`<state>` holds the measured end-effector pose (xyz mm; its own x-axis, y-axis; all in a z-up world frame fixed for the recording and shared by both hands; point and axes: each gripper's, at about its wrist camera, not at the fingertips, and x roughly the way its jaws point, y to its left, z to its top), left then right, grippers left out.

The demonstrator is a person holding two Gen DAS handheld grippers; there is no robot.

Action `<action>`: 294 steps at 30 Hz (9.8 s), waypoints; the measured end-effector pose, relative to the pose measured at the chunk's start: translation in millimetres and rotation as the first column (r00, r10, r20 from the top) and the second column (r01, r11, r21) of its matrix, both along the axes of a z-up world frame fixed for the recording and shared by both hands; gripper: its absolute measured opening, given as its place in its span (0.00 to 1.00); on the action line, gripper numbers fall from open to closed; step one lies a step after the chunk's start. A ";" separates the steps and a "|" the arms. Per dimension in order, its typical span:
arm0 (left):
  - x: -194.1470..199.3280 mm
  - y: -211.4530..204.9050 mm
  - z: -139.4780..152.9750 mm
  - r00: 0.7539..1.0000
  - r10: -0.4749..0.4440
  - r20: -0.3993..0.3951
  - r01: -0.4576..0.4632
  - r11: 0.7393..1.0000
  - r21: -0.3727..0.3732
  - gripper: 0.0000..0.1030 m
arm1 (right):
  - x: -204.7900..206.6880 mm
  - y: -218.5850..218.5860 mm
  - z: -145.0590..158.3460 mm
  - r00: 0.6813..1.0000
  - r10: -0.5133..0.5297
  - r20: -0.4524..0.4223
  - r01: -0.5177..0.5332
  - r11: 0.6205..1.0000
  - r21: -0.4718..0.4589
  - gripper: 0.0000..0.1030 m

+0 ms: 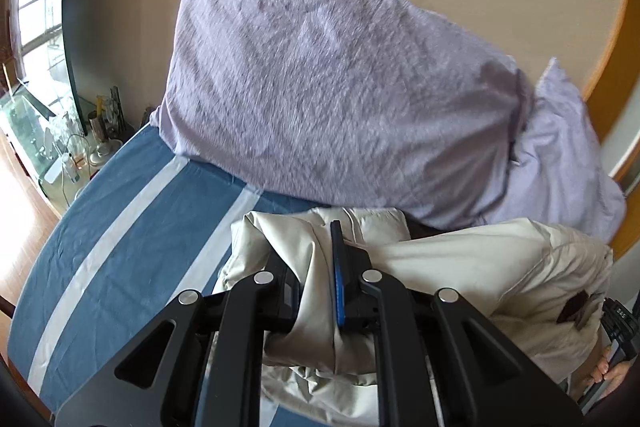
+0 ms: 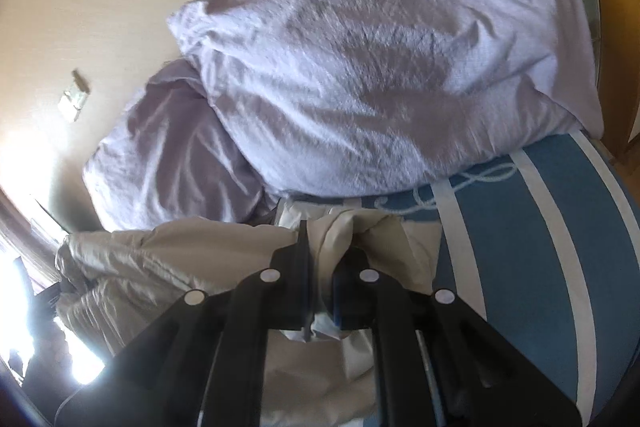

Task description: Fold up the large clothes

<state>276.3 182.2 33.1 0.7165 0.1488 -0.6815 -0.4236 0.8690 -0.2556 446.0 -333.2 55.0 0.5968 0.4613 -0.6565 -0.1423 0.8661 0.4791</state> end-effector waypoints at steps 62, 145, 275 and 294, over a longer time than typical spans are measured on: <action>146.3 -111.9 -55.7 0.956 -0.152 -0.251 0.194 0.969 0.154 0.78 | 61.1 218.0 -94.2 0.924 0.325 -0.202 -0.369 0.894 -0.253 0.04; 115.5 -20.8 -108.9 0.963 -0.036 -0.268 0.098 0.970 0.220 0.95 | 51.7 65.9 -133.9 0.995 -0.027 -0.099 -0.010 0.933 -0.359 0.81; -42.8 -67.3 -116.3 0.963 -0.043 -0.266 0.124 0.948 0.295 0.88 | -189.2 254.5 -151.1 0.967 0.249 -0.058 -0.254 0.913 -0.320 0.79; -79.5 -45.6 -83.2 0.969 -0.006 -0.246 0.087 0.944 0.318 0.89 | -194.4 224.4 -128.9 0.968 0.239 -0.072 -0.249 0.931 -0.268 0.82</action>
<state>196.7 136.6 -50.0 0.5506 0.3604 -0.7530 -0.3939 0.9074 0.1463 251.6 -108.8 -73.9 0.4608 0.3894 -0.7975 -0.3522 0.9050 0.2385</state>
